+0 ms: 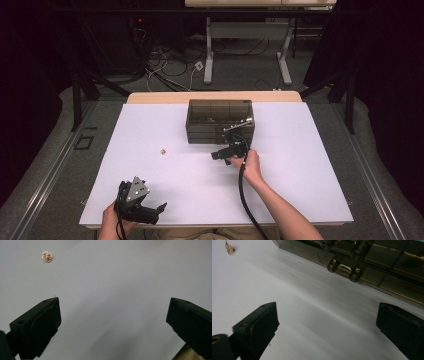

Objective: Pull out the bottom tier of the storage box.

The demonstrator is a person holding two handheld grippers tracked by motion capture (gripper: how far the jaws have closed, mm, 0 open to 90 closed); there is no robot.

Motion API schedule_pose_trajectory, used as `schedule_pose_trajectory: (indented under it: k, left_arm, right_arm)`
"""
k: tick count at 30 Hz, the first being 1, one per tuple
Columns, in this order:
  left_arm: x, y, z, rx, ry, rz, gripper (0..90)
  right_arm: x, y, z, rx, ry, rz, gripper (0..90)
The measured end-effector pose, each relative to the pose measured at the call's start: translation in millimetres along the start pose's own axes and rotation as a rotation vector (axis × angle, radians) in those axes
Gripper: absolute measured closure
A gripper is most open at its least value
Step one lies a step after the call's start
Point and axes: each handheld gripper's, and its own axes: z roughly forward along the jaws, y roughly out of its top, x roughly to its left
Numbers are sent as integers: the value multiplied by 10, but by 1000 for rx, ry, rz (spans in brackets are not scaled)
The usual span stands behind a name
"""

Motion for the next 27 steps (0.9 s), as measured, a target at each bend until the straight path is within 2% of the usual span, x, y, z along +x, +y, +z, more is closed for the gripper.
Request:
schedule_pose_trajectory:
  k: [1, 2, 5, 6, 7, 10, 13, 14, 15, 16, 17, 18, 21, 27]
  left_arm:
    - [0, 0, -1, 0, 0, 0, 0]
    - [3, 1, -5, 2, -4, 1, 0]
    - [1, -1, -3, 1, -2, 0, 0]
    - [1, -1, -1, 0, -2, 0, 0]
    - [3, 0, -3, 2, -7, 0, 0]
    - [1, 1, -5, 1, -7, 0, 0]
    - [3, 0, -2, 5, -5, 2, 0]
    - [0, -1, 0, 2, -1, 3, 0]
    - [2, 0, -2, 4, -5, 3, 0]
    - [3, 0, -2, 5, -6, 3, 0]
    - [0, -1, 1, 2, -1, 2, 0]
    - [2, -2, 3, 0, -4, 1, 0]
    - [2, -1, 5, 4, -4, 1, 0]
    - [4, -2, 3, 2, -5, 2, 0]
  right_arm:
    - [-4, 12, 10, -9, 3, 11, 71]
    - [2, 36, 34, -26, -21, 36, 160]
    - [4, 52, 60, -34, -29, 41, 160]
    - [16, 72, 56, 4, -35, 53, 164]
    - [10, 80, 56, 21, -44, 39, 168]
    - [22, 89, 98, -17, -42, 67, 200]
    - [22, 101, 114, -8, -73, 79, 251]
    - [23, 107, 131, -19, -92, 103, 291]
    - [23, 107, 131, -19, -92, 103, 291]
    - [19, 108, 133, -21, -96, 116, 314]
    - [5, 104, 143, -28, -102, 109, 337]
    - [5, 105, 146, -43, -100, 124, 437]
    - [1, 107, 147, -43, -103, 126, 453]
    - [11, 140, 158, -33, -109, 171, 471]
